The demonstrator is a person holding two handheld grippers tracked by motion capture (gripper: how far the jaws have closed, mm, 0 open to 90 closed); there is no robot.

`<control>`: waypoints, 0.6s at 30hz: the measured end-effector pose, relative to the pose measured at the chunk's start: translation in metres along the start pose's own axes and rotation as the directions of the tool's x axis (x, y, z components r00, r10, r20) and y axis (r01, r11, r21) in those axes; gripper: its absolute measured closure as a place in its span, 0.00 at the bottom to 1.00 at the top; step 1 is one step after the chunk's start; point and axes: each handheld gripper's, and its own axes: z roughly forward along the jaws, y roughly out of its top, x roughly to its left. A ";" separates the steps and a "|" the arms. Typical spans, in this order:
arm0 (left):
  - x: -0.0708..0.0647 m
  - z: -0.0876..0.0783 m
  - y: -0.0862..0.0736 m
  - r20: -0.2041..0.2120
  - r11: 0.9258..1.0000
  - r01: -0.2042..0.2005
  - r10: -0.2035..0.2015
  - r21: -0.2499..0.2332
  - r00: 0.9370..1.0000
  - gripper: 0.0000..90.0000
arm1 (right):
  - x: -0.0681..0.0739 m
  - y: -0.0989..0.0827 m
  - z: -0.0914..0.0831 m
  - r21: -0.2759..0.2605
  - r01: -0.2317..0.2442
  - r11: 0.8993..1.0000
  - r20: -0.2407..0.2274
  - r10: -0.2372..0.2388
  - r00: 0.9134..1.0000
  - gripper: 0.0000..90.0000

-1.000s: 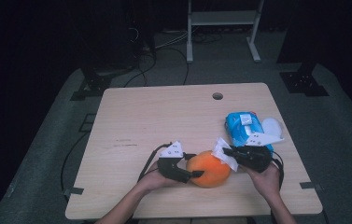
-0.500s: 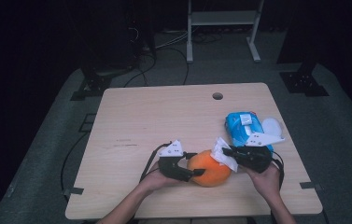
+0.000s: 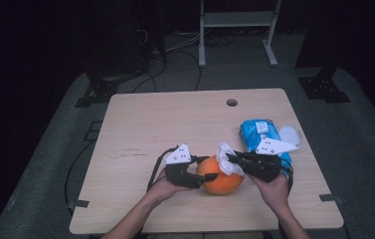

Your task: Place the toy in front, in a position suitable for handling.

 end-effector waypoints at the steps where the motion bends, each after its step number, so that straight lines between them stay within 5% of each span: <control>1: 0.000 -0.001 0.000 -0.003 1.000 0.000 0.000 0.000 1.000 0.43 | -0.001 -0.002 0.001 0.008 -0.010 1.000 -0.001 0.010 1.000 0.91; 6: 0.002 -0.001 -0.001 -0.008 1.000 0.001 0.000 0.009 1.000 0.44 | -0.011 -0.016 0.010 0.044 -0.063 0.997 -0.016 0.064 0.998 0.91; 12: -0.005 0.006 0.001 -0.005 0.999 -0.043 0.043 0.031 0.999 0.43 | 0.004 -0.003 0.010 0.010 -0.019 1.000 -0.051 0.019 0.999 0.91; 14: -0.006 0.007 0.000 -0.010 0.998 -0.047 0.047 0.041 0.999 0.39 | 0.008 -0.002 0.014 0.036 0.022 0.999 -0.038 -0.021 0.999 0.91; 18: -0.001 0.008 -0.005 0.017 0.999 -0.008 0.008 0.034 1.000 0.25 | 0.000 -0.012 0.015 0.060 -0.011 0.998 -0.040 0.013 0.999 0.91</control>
